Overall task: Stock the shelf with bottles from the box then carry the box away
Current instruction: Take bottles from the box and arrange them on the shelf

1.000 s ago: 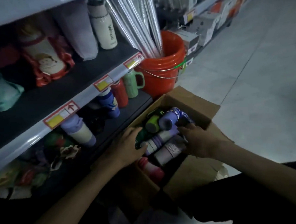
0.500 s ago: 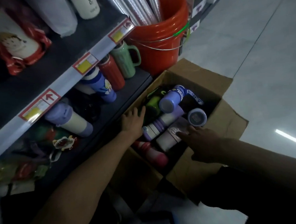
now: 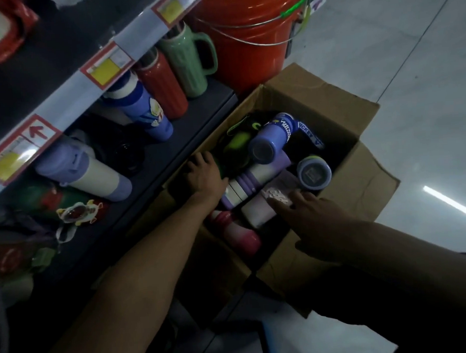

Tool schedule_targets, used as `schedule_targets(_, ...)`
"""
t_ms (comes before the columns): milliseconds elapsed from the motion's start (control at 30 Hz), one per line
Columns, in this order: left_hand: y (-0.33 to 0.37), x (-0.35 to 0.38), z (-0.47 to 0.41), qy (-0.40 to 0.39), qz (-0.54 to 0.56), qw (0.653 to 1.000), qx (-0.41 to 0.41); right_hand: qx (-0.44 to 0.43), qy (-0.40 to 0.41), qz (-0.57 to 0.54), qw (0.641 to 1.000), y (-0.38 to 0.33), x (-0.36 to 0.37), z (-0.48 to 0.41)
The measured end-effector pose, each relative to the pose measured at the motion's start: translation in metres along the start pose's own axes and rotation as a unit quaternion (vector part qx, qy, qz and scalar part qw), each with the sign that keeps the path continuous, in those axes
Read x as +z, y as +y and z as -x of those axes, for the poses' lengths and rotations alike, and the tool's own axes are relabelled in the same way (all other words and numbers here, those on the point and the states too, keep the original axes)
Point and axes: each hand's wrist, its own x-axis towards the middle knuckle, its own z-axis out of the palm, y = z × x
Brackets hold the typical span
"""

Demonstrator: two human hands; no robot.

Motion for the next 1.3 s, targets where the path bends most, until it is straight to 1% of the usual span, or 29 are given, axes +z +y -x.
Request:
schedule_targets(133, 0.010, 0.001, 0.000, 0.011, -0.001, 0.999, -0.041, -0.007, -0.021, 0.008, 1.000, -0.001, 0.000, -0.003)
schedule_targets(233, 0.009, 0.003, 0.003, 0.024, 0.029, 0.998, -0.053, -0.012, -0.021, 0.015, 1.000, 0.000, -0.001, -0.005)
schedule_targets(400, 0.001, -0.002, 0.015, 0.042, 0.100, 0.993, -0.042, -0.014, -0.010, 0.016, 1.000, -0.001, -0.008, -0.007)
schedule_targets(533, -0.013, -0.010, 0.029, 0.094, 0.189, 0.977, -0.039, -0.016, -0.001, 0.017, 1.000, -0.006, -0.016, -0.003)
schedule_targets(600, -0.019, -0.014, 0.036, 0.103, 0.268, 0.957, -0.046, -0.021, 0.002, 0.016, 1.000, -0.009, -0.020, -0.001)
schedule_targets(700, -0.027, -0.026, 0.048, 0.095, 0.387, 0.915, -0.055, -0.026, 0.008, 0.029, 0.999, -0.013, -0.023, -0.003)
schedule_targets(767, -0.034, -0.034, 0.054, 0.098, 0.432, 0.895, -0.046, -0.025, 0.014, 0.039, 0.999, -0.017, -0.028, -0.004)
schedule_targets(867, -0.045, -0.047, 0.061, 0.098, 0.519, 0.848, -0.040, -0.026, 0.016, 0.062, 0.998, -0.025, -0.043, -0.006)
schedule_targets(933, -0.055, -0.062, 0.068, 0.107, 0.548, 0.829, -0.030, -0.031, 0.018, 0.074, 0.997, -0.033, -0.056, -0.007)
schedule_targets(1033, -0.076, -0.090, 0.080, 0.116, 0.571, 0.812, -0.016, -0.041, 0.044, 0.087, 0.994, -0.045, -0.074, -0.008)
schedule_targets(1100, -0.092, -0.112, 0.092, 0.106, 0.577, 0.810, -0.004, -0.048, 0.074, 0.063, 0.994, -0.053, -0.084, -0.008)
schedule_targets(1133, -0.100, -0.125, 0.099, 0.096, 0.588, 0.803, 0.002, -0.052, 0.093, 0.036, 0.994, -0.056, -0.089, -0.008)
schedule_targets(1200, -0.112, -0.151, 0.117, 0.078, 0.621, 0.780, 0.009, -0.055, 0.132, -0.035, 0.989, -0.064, -0.100, -0.007)
schedule_targets(1300, -0.127, -0.180, 0.142, 0.063, 0.664, 0.745, 0.018, -0.054, 0.160, -0.135, 0.976, -0.074, -0.116, -0.006)
